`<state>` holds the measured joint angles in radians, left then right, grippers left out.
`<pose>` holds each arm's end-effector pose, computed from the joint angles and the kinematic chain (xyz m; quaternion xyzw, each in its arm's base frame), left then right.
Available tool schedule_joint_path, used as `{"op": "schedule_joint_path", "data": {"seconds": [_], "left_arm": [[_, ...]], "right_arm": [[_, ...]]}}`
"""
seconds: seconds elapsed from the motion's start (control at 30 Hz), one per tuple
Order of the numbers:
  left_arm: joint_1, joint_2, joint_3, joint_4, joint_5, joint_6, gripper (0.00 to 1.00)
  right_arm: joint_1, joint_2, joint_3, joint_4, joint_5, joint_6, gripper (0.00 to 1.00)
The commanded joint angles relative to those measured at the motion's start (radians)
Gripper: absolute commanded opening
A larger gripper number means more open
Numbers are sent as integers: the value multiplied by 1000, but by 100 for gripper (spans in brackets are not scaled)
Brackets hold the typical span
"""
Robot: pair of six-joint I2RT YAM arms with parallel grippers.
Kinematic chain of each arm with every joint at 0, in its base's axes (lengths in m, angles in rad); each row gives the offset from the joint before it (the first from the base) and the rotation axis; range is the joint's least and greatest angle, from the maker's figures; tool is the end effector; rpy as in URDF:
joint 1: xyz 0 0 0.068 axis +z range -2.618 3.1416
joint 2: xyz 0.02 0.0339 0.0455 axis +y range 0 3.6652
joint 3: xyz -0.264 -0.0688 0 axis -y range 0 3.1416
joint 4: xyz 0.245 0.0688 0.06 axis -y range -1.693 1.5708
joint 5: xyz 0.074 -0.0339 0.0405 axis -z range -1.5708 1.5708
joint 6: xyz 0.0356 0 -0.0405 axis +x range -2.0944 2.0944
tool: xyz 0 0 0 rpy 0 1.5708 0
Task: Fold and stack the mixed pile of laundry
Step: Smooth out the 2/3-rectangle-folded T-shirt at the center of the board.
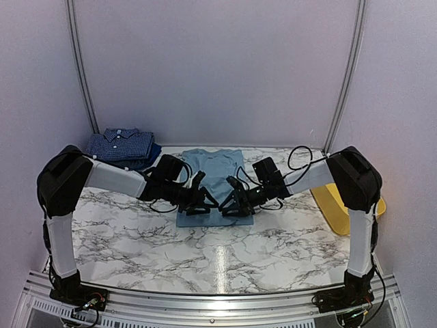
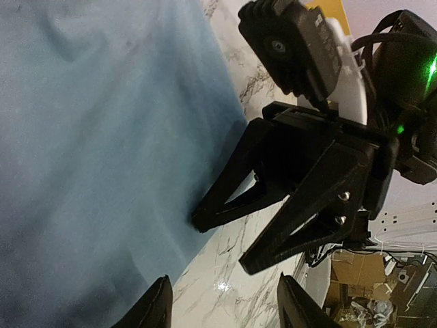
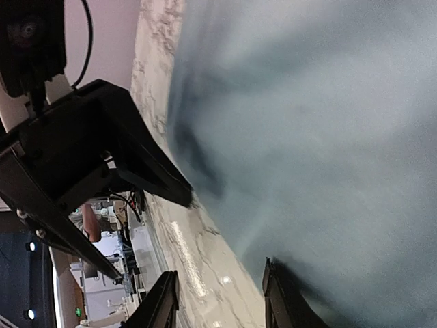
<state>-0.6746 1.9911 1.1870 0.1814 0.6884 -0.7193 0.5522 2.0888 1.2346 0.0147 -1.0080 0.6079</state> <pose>0.3165 -0.2821 0.1605 0.1353 0.8408 -0.5060 0.1368 0.3409 0.2454 0.1283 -0.1498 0.8223 0.5488 0.0147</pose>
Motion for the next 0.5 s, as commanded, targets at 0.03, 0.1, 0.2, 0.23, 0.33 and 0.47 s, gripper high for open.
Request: {"op": "schedule_joint_path", "data": {"seconds": [0.03, 0.1, 0.2, 0.23, 0.33, 0.47], "left_arm": [[33, 15, -136, 182, -6, -87, 54], [35, 20, -183, 206, -7, -88, 54], [32, 3, -265, 253, 0, -106, 54], [33, -11, -293, 270, -2, -111, 54], [33, -65, -359, 287, -7, -111, 54], [47, -217, -434, 276, -31, -106, 54]], "right_arm": [[-38, 21, -121, 71, 5, -2, 37], [-47, 24, -167, 73, 12, -15, 36], [-47, 8, -226, 92, 14, -15, 36], [-46, 1, -241, 100, 13, -12, 36], [-40, -31, -267, 90, 14, -18, 36], [-39, -164, -246, -54, 47, -96, 36]]}}
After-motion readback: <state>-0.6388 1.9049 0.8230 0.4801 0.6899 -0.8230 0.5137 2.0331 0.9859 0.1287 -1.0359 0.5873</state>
